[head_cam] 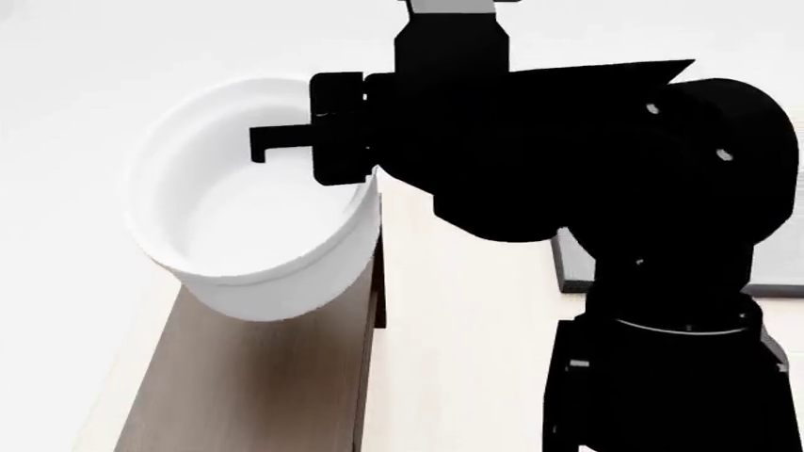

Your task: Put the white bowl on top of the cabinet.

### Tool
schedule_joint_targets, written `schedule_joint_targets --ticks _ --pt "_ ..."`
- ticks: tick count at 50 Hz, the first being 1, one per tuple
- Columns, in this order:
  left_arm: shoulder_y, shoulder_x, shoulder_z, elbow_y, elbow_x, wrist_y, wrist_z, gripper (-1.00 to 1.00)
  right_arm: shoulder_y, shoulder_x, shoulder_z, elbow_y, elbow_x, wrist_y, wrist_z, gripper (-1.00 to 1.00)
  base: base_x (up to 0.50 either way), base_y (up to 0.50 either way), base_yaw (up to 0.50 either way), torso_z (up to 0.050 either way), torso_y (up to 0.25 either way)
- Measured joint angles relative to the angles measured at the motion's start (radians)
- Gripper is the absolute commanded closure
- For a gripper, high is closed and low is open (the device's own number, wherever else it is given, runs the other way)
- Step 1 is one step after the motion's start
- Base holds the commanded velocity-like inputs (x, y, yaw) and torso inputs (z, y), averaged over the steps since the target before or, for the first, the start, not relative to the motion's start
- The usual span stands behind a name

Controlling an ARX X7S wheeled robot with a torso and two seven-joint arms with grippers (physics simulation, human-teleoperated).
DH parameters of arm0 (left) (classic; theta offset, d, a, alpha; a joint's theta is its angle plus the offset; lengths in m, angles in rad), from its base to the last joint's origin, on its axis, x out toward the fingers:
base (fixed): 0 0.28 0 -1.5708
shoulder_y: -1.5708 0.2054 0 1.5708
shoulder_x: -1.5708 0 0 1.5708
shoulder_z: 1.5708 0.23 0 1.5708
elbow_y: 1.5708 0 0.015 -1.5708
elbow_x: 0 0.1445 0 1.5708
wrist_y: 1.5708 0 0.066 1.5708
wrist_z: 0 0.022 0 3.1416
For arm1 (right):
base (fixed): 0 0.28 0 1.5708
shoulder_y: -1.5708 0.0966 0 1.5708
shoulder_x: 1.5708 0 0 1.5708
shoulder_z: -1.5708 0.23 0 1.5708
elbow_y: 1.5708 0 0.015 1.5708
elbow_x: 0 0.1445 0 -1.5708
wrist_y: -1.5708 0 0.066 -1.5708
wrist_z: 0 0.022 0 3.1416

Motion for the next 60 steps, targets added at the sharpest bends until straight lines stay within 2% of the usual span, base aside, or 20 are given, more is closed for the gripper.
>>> schedule_joint_targets --ticks 10,20,60 --pt "0.000 -0.001 0.003 0.000 -0.001 0.000 -0.002 -1.00 -0.029 0.032 -0.040 -0.038 0.247 -0.008 0.168 1.00 0.00 0.00 0.00 0.000 0.001" --pt "0.000 -0.003 0.005 -0.002 -0.002 0.002 -0.003 -1.00 -0.046 0.056 -0.085 -0.049 0.366 -0.039 0.230 1.00 0.00 0.00 0.00 0.000 0.000" --pt "0.000 -0.010 0.008 -0.002 -0.011 0.005 -0.011 -1.00 -0.076 0.098 -0.273 0.101 0.278 -0.235 0.039 1.00 0.00 0.00 0.00 0.001 0.001"
